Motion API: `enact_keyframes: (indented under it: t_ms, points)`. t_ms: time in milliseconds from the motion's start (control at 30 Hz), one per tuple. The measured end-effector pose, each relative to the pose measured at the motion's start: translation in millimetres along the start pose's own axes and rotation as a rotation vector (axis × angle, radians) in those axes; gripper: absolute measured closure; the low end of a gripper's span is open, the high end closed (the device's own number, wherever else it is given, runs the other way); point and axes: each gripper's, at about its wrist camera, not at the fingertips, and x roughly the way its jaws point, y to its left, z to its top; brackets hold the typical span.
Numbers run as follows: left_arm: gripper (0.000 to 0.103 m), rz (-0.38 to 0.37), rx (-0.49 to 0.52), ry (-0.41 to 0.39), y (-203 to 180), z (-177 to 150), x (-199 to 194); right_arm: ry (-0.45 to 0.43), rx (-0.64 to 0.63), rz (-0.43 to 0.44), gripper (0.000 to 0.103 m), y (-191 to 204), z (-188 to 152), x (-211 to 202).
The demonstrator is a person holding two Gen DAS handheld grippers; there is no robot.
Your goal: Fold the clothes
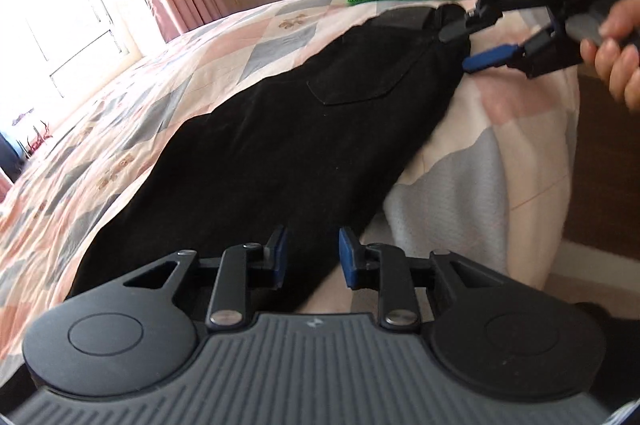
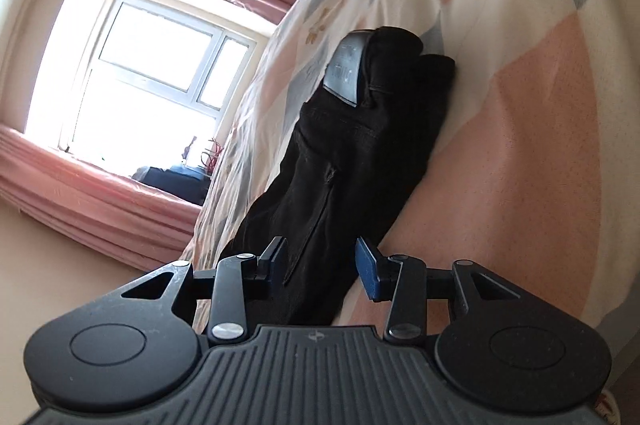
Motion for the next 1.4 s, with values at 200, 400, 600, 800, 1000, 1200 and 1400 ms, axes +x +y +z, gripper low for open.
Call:
enact_keyframes:
  t_ms: [200,400,600,800,1000,1200,1400]
  points:
    - [0.082,0.020,0.088,0.006,-12.2,0.8,9.4,0.015,0.011,-0.005,0.062,-5.2,1.9,11.1]
    - [0.083,0.082,0.333,0.008,-37.2,-2.7,16.5,0.026,0.041,-0.006,0.062,-11.0,3.7,14.0]
    - [0.085,0.164,0.600,0.016,-67.6,-14.7,26.2,0.030,0.049,-0.019,0.060,-11.3,0.5,12.8]
    - [0.100,0.167,0.557,-0.016,-62.2,-11.9,26.9,0.006,-0.075,-0.061,0.097,-0.5,-3.9,7.2]
    - [0.102,0.101,0.435,-0.028,-52.7,-5.2,17.9,-0.040,-0.168,-0.089,0.098,11.4,-14.7,-8.1]
    - [0.098,0.113,0.445,0.002,-58.8,-4.2,23.2,-0.079,-0.295,-0.230,0.081,19.3,-24.4,-14.7]
    - [0.096,0.039,0.011,-0.062,6.8,12.4,-16.2,-0.254,-0.598,-0.258,0.074,54.2,-27.4,-36.2]
